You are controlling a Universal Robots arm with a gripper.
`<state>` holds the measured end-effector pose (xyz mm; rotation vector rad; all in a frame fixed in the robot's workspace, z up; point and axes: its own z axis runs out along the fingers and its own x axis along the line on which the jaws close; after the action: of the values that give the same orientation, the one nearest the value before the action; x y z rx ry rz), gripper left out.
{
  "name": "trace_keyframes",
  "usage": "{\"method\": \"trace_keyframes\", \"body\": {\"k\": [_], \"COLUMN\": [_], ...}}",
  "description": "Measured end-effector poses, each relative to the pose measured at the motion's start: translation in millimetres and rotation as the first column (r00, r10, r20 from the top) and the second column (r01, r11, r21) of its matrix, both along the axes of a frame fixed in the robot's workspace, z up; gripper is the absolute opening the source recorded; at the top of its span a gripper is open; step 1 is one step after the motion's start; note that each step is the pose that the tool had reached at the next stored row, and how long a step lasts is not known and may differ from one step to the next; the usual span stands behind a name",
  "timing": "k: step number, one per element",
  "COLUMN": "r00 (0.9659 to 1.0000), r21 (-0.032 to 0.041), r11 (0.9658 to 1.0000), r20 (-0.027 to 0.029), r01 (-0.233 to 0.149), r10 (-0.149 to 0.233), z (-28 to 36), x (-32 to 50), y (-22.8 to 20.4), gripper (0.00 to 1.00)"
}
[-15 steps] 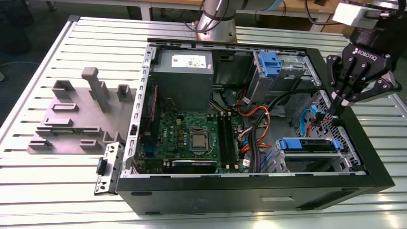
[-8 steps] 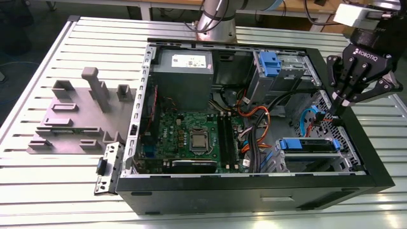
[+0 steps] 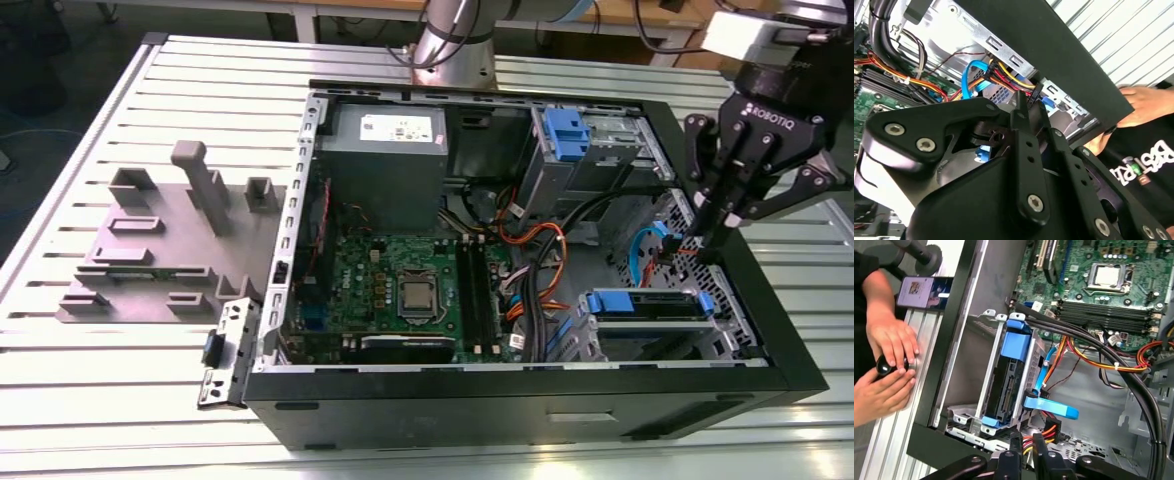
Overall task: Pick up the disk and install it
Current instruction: 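Insert the first disk wire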
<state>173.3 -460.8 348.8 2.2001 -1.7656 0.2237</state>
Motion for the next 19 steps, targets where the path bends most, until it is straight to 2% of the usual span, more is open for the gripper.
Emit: {"method": "trace_keyframes", "body": {"k": [6, 7, 8, 16, 19], "r00": [0.9994, 0.9992, 0.9991, 0.9976, 0.9976], "r21": [-0.0001, -0.0002, -0.0001, -0.0002, -0.0003], "r11": [0.9994, 0.9992, 0.9991, 0.9976, 0.9976], "r20": [0.0001, 0.0001, 0.0, -0.0002, -0.0002], "r01": [-0.036, -0.039, -0.043, -0.069, -0.07], "r10": [0.036, 0.039, 0.043, 0.069, 0.07], "z": [-2.1, -2.5, -3.0, -7.3, -7.5], "x": [0.0, -0.1, -0.2, -0.6, -0.5], "y": [-2.1, -2.7, -3.3, -10.3, -10.3], "gripper": [0.24, 0.25, 0.31, 0.31, 0.3]}}
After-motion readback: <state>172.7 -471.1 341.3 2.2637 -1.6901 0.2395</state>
